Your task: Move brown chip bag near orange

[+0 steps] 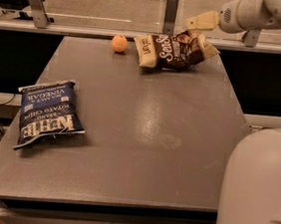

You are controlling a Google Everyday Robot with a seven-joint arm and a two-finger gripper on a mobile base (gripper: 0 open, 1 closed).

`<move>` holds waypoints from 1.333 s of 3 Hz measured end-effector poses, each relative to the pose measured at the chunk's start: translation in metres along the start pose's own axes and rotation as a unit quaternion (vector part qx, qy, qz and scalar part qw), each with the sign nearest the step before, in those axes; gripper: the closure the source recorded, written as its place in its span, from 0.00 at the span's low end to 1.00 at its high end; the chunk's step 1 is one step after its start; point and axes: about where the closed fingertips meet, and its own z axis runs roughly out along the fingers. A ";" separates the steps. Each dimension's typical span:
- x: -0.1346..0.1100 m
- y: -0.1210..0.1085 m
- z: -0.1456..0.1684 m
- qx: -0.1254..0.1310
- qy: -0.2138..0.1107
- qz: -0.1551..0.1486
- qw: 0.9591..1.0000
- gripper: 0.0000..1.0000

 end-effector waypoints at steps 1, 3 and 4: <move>-0.006 -0.023 -0.040 -0.024 -0.026 -0.003 0.999 0.00; -0.057 -0.017 -0.158 -0.036 -0.092 0.010 0.995 0.00; -0.057 -0.017 -0.157 -0.036 -0.092 0.010 0.995 0.00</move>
Offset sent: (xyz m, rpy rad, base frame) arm -0.0494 -0.1284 0.1862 0.1655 -0.1999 0.0250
